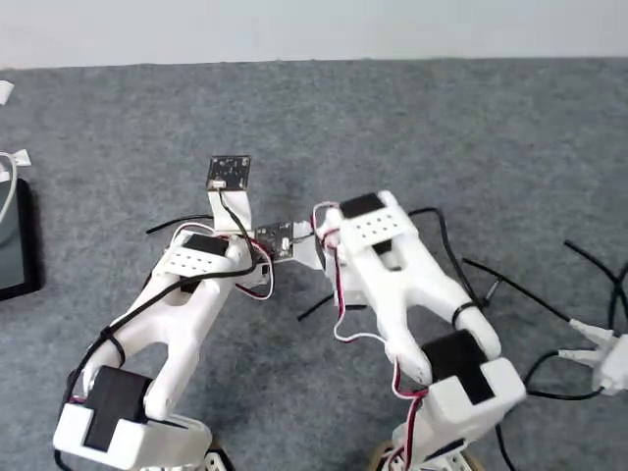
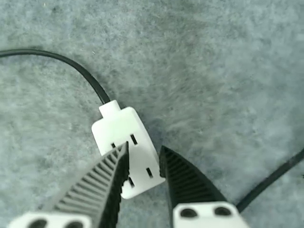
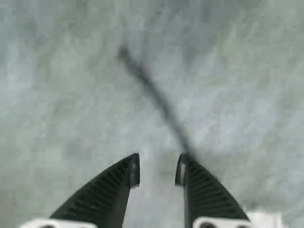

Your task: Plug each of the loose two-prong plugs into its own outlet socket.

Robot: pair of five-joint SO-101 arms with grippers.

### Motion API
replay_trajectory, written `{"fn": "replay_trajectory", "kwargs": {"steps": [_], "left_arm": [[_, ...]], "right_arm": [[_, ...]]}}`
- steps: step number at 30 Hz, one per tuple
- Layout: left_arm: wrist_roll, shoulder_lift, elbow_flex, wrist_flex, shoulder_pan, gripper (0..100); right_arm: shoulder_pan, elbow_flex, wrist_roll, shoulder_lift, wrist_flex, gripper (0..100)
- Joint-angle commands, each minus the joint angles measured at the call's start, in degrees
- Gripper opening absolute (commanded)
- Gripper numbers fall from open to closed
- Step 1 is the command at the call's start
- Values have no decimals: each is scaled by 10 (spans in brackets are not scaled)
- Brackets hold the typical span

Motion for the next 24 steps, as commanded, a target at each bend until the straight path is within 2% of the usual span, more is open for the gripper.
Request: {"fn": "replay_trajectory", "kwargs": {"steps": [1,7,13,18,22,24], "left_arm": [[-11,-5,13,7,2,12],[-11,-5,13,7,1,12],[-12,-6,13,9,1,12],[-11,-6,13,8,0,12],[-9,-5,13,7,-1,12],[-8,-5,10,6,-14,12]], "right_arm": [[-12,40,-14,-22,-94,133],[-9,33,-13,18,-123,133],[-8,-24,-12,52,-65,132],[15,-32,-18,55,-70,129],[43,-47,-137,55,-112,129],[46,-47,-173,57,-119,129]]}}
